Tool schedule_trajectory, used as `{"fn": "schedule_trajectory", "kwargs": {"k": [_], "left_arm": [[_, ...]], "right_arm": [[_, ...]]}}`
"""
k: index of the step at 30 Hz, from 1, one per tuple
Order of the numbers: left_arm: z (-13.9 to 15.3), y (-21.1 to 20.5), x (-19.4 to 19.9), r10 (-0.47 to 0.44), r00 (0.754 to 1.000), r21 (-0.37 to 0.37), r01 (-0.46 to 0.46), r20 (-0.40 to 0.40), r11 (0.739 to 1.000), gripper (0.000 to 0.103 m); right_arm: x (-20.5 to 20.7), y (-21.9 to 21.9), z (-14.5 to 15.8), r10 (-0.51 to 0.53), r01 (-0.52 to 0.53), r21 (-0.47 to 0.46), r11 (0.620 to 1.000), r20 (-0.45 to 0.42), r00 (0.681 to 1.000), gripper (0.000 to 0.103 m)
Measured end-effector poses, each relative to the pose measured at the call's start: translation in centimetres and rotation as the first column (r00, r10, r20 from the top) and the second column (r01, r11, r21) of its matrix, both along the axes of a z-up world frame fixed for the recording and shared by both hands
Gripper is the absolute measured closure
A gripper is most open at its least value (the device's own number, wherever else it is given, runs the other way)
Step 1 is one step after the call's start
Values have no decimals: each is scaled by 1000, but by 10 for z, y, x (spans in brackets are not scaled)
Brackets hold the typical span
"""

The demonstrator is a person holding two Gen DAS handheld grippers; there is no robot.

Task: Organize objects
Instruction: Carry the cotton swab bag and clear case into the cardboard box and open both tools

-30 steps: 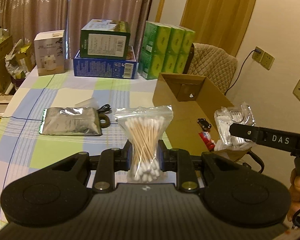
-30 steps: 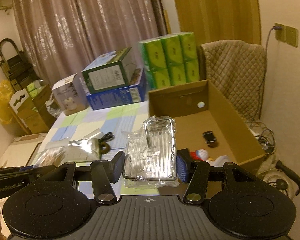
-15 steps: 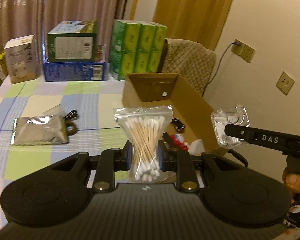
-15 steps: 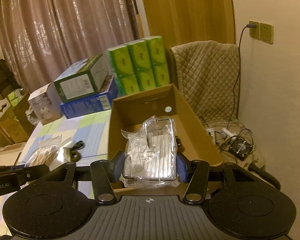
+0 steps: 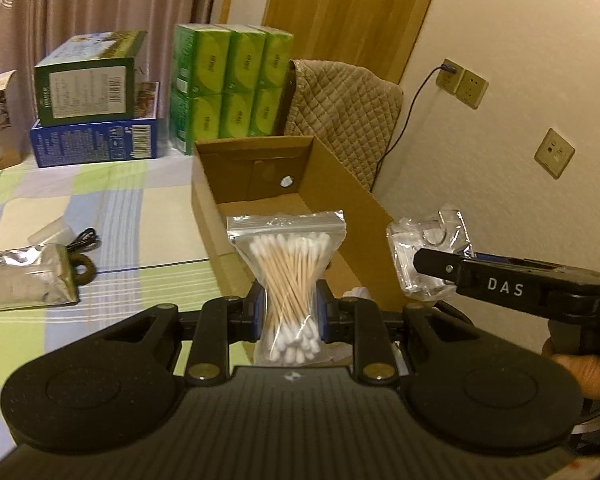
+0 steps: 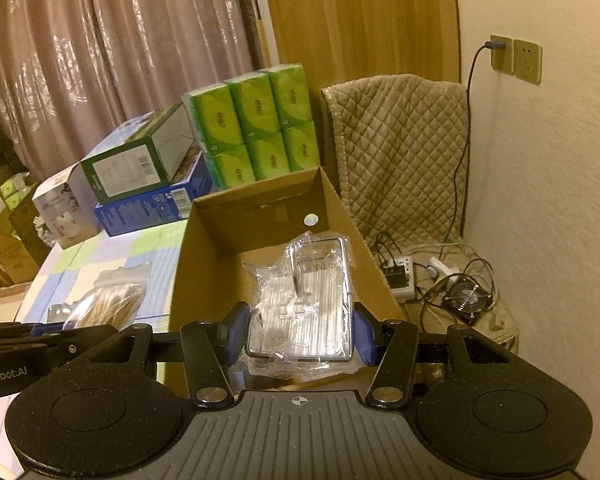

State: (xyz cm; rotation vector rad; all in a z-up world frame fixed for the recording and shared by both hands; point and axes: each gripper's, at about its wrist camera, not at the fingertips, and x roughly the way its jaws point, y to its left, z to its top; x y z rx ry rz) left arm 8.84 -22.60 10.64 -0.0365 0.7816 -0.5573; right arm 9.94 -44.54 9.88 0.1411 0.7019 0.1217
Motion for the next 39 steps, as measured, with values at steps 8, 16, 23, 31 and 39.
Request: {"fn": "schedule_trajectory", "kwargs": {"k": [8,16,23,31,39], "left_arm": [[-6,-20,19,-23,1000,0,23,-20,1000,83],[-12,-36,35,-41,999,10,41,-25,999,83],[-14,-49,44,-55,998,40,55,3,998,63],[-15,-20,42,8,1000,32,-8,-3,999,63],[-15,1,34,48,999,29,-48,-11,998,61]], "right_arm": [[19,-9,-6,3,-4,-4,1000,-16,1000,53],[29,-17,-8,-12,12,8,1000,-23,1000,53],[29,-21,-7,-20,20,19,1000,-22,1000,53],[28,-14,-6,-1,2,32,999,-22,1000,53],[27,-2,-6,24,-23,31,999,-28,999,53]]}}
